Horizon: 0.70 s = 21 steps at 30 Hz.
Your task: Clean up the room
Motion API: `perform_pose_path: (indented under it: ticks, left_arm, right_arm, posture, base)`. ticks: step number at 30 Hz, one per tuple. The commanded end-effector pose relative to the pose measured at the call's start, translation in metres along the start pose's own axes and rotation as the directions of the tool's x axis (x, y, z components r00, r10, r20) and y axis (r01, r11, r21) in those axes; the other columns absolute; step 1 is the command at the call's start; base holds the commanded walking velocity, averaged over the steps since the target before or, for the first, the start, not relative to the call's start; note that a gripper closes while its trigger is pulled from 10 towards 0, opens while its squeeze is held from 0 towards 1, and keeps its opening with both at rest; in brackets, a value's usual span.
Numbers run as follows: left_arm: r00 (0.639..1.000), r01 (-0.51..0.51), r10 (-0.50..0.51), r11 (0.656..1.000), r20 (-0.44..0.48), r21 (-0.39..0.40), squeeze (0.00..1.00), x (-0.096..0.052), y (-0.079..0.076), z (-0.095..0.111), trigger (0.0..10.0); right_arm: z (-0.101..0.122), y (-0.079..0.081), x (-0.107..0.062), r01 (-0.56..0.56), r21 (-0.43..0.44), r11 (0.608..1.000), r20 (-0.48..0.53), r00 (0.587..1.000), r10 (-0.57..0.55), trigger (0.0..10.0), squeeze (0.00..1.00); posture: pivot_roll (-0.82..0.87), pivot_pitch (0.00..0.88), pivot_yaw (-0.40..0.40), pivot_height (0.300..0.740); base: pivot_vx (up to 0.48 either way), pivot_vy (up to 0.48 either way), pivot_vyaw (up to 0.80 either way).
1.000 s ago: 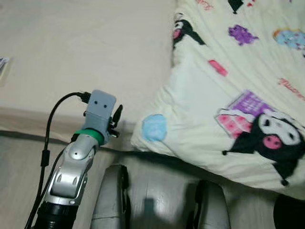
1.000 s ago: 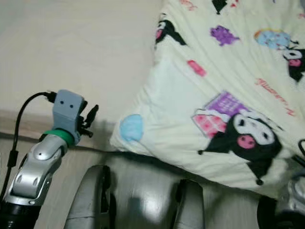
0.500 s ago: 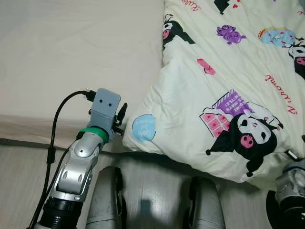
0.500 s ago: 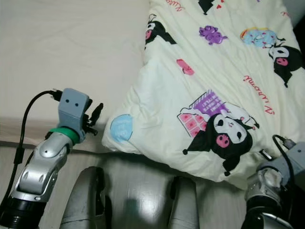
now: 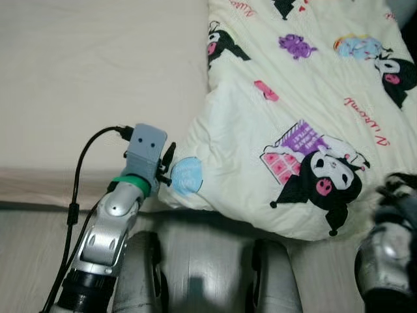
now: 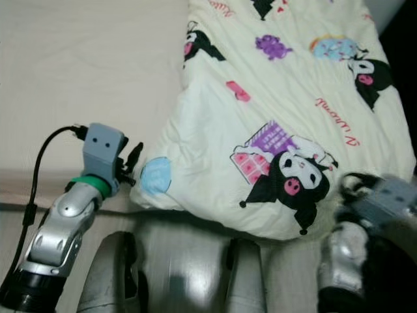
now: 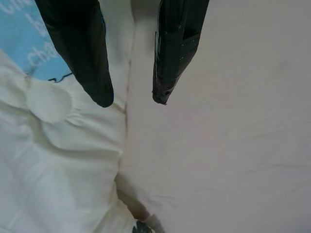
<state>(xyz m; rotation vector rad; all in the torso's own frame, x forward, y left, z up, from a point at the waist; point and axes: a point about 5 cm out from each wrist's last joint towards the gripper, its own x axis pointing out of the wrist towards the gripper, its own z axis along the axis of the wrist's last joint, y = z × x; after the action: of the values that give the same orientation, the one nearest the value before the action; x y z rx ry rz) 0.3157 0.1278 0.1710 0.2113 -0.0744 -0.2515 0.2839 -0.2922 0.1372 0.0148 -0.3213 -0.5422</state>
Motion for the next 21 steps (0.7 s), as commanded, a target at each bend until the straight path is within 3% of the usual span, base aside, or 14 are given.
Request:
perform_pose_path:
  ticks: [1,2,4,5,8,12,14,16,21]
  left_arm:
    - [1.0,-0.002,0.002,1.0,0.003,-0.002,0.0,-0.001,-0.001,-0.004,10.0]
    - [1.0,-0.002,0.002,1.0,0.003,-0.002,0.0,-0.001,-0.001,-0.004,10.0]
    - [0.999,-0.018,0.018,1.0,0.049,-0.005,0.0,-0.002,0.001,0.002,10.0]
    - [0.999,-0.018,0.018,1.0,0.049,-0.005,0.0,-0.002,0.001,0.002,10.0]
    - [0.988,-0.085,0.082,0.996,0.127,0.012,0.0,-0.009,0.013,0.01,10.0]
    - [0.981,-0.13,0.125,0.991,0.15,0.024,0.0,-0.013,0.021,0.011,10.0]
    - [0.962,-0.227,0.221,0.974,0.16,0.019,0.0,-0.025,0.036,0.008,10.0]
    - [0.954,-0.26,0.256,0.965,0.155,0.007,0.0,-0.029,0.04,0.006,10.0]
    - [0.95,-0.278,0.279,0.96,0.143,-0.023,0.0,-0.028,0.038,0.003,10.0]
  right_arm:
    - [0.006,0.029,-0.01,-0.148,0.046,0.988,0.012,0.989,0.148,10.0,0.0]
    - [0.006,0.029,-0.01,-0.148,0.046,0.988,0.012,0.989,0.148,10.0,0.0]
    - [0.017,0.072,-0.02,-0.323,0.061,0.944,0.044,0.946,0.321,10.0,0.0]
    - [0.017,0.072,-0.02,-0.323,0.061,0.944,0.044,0.946,0.321,10.0,0.0]
    - [0.017,0.107,-0.027,-0.456,0.088,0.886,0.065,0.89,0.452,10.0,0.0]
    - [0.014,0.116,-0.027,-0.487,0.089,0.869,0.062,0.873,0.483,10.0,0.0]
    - [0.012,0.125,-0.022,-0.515,0.053,0.856,0.06,0.857,0.512,10.0,0.0]
    - [0.012,0.127,-0.018,-0.51,0.036,0.86,0.056,0.86,0.507,10.0,0.0]
    - [0.014,0.127,-0.01,-0.494,0.019,0.869,0.041,0.869,0.493,10.0,0.0]
  posture:
    - [0.02,0.178,0.056,0.575]
    - [0.02,0.178,0.056,0.575]
    - [0.02,0.165,0.045,0.575]
    - [0.02,0.165,0.045,0.575]
    - [0.04,0.136,0.008,0.575]
    - [0.07,0.118,-0.022,0.575]
    - [0.09,0.096,-0.054,0.585]
    - [0.09,0.09,-0.063,0.59]
    - [0.1,0.073,-0.078,0.605]
  base:
    - [0.0,0.0,0.0]
    - [0.0,0.0,0.0]
    - [0.0,0.0,0.0]
    - [0.0,0.0,0.0]
    - [0.0,0.0,0.0]
    - [0.0,0.0,0.0]
    - [0.0,0.0,0.0]
    - [0.0,0.0,0.0]
    - [0.0,0.0,0.0]
